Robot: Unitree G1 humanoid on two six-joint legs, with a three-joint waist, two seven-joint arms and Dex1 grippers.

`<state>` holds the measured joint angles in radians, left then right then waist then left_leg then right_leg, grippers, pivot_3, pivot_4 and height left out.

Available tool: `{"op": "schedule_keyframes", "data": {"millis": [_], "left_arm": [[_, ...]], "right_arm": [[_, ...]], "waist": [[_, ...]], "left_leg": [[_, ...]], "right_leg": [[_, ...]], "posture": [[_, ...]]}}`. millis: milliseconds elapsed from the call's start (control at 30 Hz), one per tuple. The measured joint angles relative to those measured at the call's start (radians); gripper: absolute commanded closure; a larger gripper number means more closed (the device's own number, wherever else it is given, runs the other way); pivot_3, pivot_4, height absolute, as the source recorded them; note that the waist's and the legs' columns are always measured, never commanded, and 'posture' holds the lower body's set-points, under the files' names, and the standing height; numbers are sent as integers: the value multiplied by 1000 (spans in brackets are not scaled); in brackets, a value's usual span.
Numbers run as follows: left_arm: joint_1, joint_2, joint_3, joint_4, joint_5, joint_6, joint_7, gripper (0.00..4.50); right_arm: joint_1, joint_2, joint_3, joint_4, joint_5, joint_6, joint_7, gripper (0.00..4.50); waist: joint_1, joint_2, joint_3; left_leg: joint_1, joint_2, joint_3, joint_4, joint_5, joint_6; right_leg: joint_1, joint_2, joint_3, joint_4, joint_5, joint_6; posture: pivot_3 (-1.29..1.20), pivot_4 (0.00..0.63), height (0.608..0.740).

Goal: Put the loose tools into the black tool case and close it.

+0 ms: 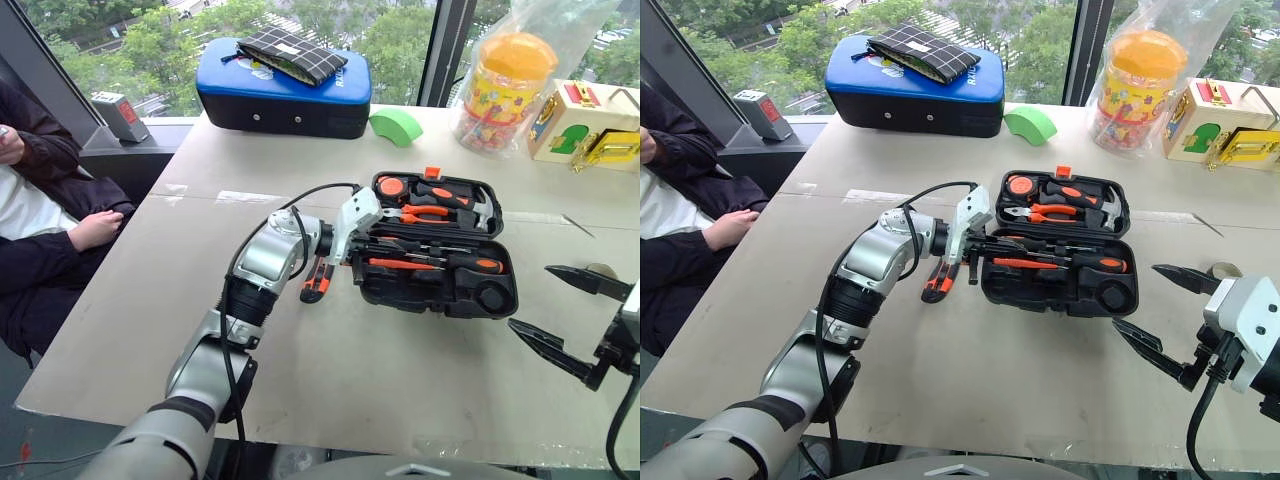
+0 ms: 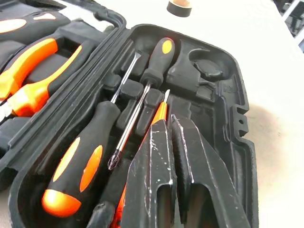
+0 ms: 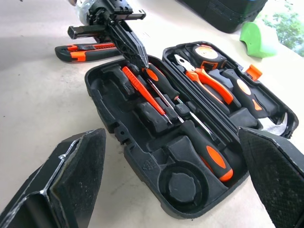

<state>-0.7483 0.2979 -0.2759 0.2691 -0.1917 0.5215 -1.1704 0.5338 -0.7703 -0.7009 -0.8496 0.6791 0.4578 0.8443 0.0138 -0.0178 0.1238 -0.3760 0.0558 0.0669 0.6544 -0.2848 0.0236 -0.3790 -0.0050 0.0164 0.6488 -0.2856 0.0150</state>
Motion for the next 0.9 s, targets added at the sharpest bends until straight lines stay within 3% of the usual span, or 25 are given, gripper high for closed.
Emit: {"op": "schedule_keyframes", "data": {"millis": [467,900], "left_arm": [[45,-59,-74,28,85,-67,163,4388],[81,-18,-94,-24,68,27,106,4388]], "right_arm": [[7,16,25,0,-8,-2,-3,0],[29,30,26,-2,-15,-6,-1,0]], "waist": [[0,0,-1],[0,1,-6]], "left_leg": [[0,-1,1,0,0,0],[11,0,6,0,0,0]], "right_leg": [[1,0,2,2,0,0],[2,0,9,9,-1,0]], "posture": [[0,150,740],[0,150,740]]}}
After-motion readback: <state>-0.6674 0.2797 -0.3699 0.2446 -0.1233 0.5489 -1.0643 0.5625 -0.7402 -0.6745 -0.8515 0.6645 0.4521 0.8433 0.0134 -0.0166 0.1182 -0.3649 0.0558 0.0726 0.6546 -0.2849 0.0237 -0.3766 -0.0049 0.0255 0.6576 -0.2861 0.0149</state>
